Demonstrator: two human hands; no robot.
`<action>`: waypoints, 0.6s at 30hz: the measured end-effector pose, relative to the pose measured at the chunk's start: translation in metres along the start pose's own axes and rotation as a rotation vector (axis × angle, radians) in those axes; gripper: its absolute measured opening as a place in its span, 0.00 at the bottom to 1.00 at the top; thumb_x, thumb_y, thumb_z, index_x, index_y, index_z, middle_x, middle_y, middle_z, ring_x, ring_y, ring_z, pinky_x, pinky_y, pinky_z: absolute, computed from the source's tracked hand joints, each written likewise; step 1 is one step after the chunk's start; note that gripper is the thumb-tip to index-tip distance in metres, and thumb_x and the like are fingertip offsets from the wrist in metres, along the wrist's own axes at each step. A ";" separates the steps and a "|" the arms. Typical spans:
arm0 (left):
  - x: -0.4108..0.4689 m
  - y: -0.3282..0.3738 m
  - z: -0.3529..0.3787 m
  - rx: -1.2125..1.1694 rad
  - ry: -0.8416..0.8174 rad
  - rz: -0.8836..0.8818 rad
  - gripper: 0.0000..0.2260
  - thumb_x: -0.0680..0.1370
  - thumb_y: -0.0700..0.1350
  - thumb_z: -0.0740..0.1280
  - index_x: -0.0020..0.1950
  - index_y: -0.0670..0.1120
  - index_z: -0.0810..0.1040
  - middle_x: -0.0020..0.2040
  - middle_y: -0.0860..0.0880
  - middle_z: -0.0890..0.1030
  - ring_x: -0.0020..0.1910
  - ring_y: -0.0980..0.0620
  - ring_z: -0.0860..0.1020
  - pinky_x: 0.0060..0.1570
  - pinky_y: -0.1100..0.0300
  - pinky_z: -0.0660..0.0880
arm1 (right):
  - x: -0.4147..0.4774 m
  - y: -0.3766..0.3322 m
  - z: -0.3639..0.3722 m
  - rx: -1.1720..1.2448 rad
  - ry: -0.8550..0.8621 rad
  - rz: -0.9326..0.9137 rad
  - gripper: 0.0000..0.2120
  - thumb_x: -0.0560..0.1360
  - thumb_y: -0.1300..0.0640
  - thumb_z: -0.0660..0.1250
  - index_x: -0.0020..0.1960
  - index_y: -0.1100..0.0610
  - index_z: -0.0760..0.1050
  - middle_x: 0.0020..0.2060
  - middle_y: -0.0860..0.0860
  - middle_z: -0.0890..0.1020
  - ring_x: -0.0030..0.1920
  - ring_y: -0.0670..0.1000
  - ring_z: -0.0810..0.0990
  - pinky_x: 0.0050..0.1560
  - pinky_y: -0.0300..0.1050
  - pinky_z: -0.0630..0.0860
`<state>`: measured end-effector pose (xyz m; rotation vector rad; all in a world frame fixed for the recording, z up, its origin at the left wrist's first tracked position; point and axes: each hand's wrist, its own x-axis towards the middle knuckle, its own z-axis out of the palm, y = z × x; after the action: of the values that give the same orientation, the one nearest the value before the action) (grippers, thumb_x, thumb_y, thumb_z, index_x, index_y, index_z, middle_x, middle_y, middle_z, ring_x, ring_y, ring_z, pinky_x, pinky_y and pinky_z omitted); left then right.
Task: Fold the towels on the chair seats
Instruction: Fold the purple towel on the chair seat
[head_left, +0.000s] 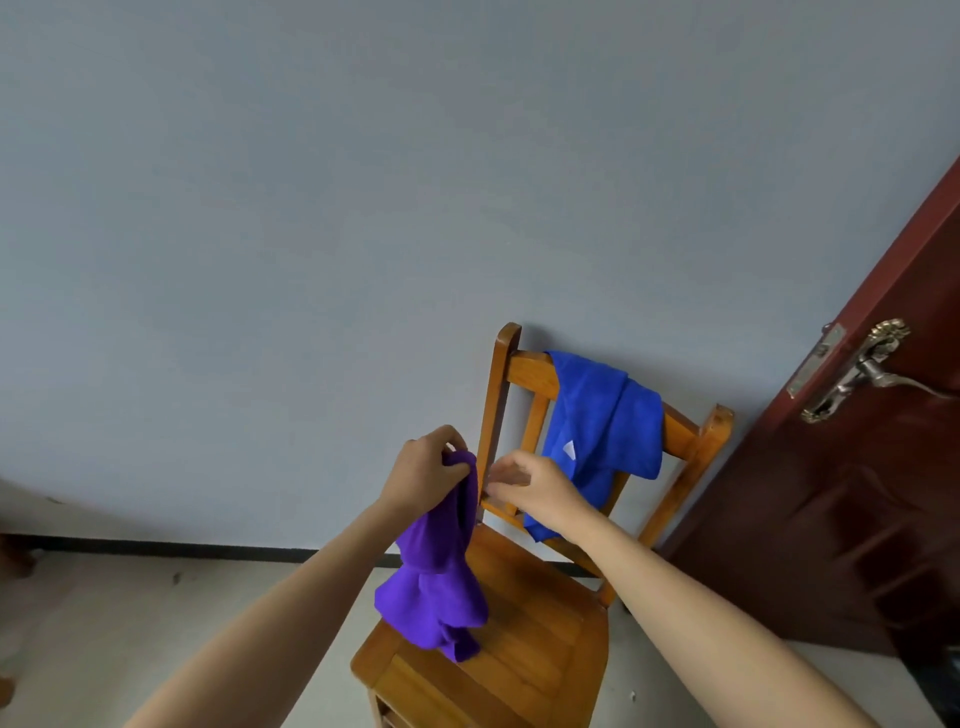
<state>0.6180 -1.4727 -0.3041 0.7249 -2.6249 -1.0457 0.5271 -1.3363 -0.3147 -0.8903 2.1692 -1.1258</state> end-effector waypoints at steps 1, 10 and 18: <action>0.001 -0.001 0.001 -0.002 0.001 -0.009 0.09 0.77 0.38 0.61 0.55 0.45 0.75 0.50 0.45 0.80 0.45 0.51 0.76 0.43 0.63 0.74 | -0.001 -0.001 0.002 -0.010 -0.015 0.013 0.13 0.74 0.55 0.68 0.57 0.56 0.74 0.53 0.51 0.80 0.56 0.48 0.78 0.47 0.34 0.75; 0.006 0.002 0.001 0.080 0.002 0.009 0.03 0.77 0.42 0.62 0.50 0.47 0.73 0.43 0.50 0.76 0.43 0.52 0.75 0.38 0.66 0.70 | 0.001 -0.004 0.011 -0.045 0.112 0.011 0.09 0.77 0.57 0.63 0.51 0.61 0.77 0.46 0.55 0.81 0.48 0.50 0.78 0.38 0.30 0.69; 0.001 -0.038 0.006 0.363 -0.039 -0.103 0.05 0.73 0.44 0.62 0.44 0.48 0.66 0.41 0.48 0.76 0.49 0.43 0.76 0.47 0.56 0.64 | 0.000 -0.019 -0.047 0.109 0.332 -0.047 0.03 0.76 0.61 0.63 0.46 0.58 0.75 0.36 0.46 0.77 0.38 0.41 0.74 0.34 0.24 0.71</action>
<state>0.6283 -1.4932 -0.3345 0.9304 -2.8736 -0.6131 0.4995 -1.3211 -0.2748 -0.7516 2.3283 -1.4895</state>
